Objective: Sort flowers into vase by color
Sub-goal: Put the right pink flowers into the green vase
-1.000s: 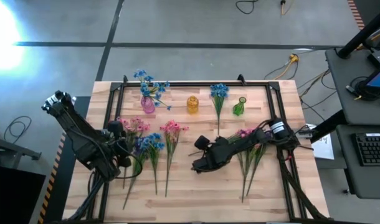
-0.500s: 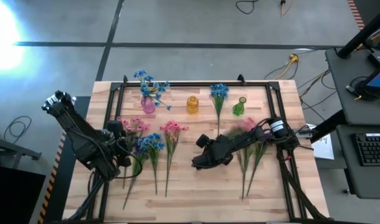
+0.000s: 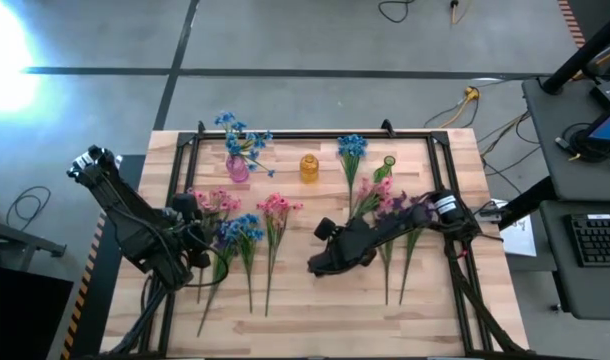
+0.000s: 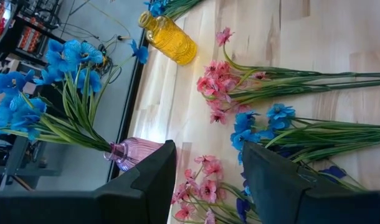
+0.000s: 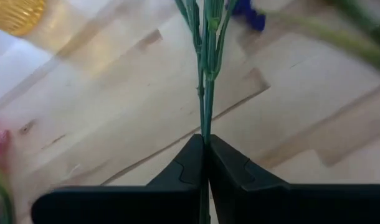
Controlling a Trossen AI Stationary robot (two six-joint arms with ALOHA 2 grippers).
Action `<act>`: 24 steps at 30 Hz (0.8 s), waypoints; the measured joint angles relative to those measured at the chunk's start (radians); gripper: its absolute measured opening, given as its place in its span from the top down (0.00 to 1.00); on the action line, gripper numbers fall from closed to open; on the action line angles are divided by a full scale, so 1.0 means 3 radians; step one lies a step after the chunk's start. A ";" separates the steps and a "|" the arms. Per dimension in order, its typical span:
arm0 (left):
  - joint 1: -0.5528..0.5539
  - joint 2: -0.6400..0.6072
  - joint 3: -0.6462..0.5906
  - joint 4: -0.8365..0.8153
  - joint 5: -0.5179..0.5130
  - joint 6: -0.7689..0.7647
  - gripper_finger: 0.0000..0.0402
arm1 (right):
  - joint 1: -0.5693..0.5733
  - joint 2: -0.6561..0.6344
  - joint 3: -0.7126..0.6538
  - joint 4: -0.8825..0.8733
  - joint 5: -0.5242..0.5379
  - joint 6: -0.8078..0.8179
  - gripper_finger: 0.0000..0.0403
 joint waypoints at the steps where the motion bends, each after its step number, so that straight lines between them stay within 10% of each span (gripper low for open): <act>1: 0.0000 0.0000 0.0000 0.0000 0.0000 0.0000 0.58 | 0.0016 -0.0008 0.0074 -0.0121 0.0001 0.0000 0.97; 10: 0.0000 0.0000 0.0000 0.0000 0.0009 0.0000 0.58 | 0.0199 -0.0045 0.0903 -0.1384 0.0013 -0.0025 0.97; 24: 0.0000 0.0000 0.0000 0.0040 0.0213 0.0078 0.58 | 0.0312 -0.0501 0.1370 -0.1403 0.0193 -0.1018 0.97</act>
